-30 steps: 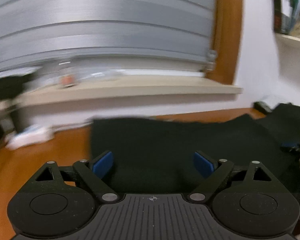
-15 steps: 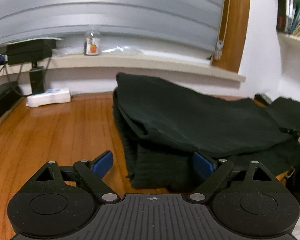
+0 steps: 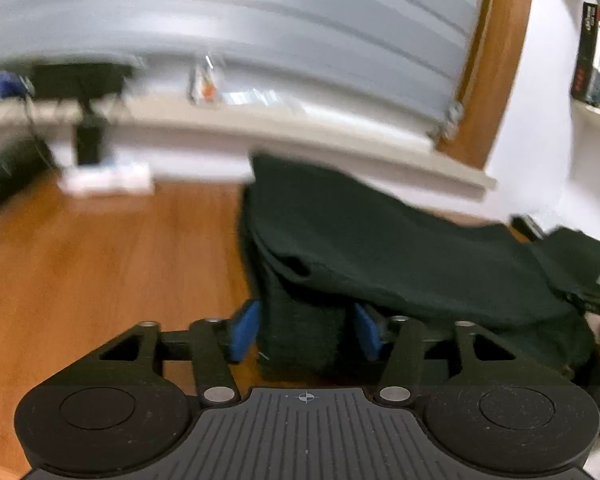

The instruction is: Fold clothes

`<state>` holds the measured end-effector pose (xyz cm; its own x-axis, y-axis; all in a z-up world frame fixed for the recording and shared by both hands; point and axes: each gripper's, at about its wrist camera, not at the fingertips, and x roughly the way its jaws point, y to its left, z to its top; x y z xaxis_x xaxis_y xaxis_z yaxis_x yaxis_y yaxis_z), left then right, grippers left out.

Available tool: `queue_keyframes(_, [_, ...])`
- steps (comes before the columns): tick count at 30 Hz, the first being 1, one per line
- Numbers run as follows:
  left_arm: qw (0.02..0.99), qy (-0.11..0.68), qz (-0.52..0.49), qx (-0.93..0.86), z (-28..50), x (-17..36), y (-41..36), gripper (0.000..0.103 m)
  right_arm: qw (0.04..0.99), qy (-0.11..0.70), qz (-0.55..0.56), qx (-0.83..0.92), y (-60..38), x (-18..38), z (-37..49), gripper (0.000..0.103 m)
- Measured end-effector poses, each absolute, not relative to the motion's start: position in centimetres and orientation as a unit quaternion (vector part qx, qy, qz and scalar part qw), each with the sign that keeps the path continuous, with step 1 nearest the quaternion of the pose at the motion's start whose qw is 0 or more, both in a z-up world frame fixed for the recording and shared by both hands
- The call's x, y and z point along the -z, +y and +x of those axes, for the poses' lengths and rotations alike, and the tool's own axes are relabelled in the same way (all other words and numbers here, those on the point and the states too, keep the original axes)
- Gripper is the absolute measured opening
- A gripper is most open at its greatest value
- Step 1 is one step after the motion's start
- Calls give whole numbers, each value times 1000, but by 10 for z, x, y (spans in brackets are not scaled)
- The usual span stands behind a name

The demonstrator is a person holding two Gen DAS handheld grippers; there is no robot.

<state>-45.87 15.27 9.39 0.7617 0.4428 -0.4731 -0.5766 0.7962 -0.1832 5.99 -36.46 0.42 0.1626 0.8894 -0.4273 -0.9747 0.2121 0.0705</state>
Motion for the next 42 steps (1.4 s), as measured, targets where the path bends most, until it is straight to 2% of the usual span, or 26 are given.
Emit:
queue_keyframes(6, [932,175,-139,-285,-455,-117,151,95,757,187,-100,-618,-367,-1,60,32])
queue_keyframes(9, [936,173,-129,-278,-430,-120,147,95,758,185,-97,-618,-368,-1,60,32])
queue_keyframes(12, [945,170,-109,-258,-398,-125,137,102,759,182,-94,-618,-370,1,59,32])
queue_keyframes(16, [959,162,-78,-217,-345,-133,117,103,761,178,-91,-617,-371,2,58,32])
queue_keyframes(31, [973,226,-32,-40,-87,-83,40,103,757,167,-60,-628,-380,9,63,34])
queue_keyframes(35, [967,256,-13,-11,-31,-64,17,95,757,164,-59,-629,-381,10,63,34])
queue_keyframes(37, [963,270,5,-8,-10,-54,11,78,754,168,-62,-632,-381,8,64,34])
queue_keyframes(38, [960,279,10,-10,0,-48,10,74,751,170,-68,-634,-380,5,65,34])
queue_keyframes(42, [953,302,-4,-13,22,-26,17,75,753,148,-85,-635,-385,-9,60,34])
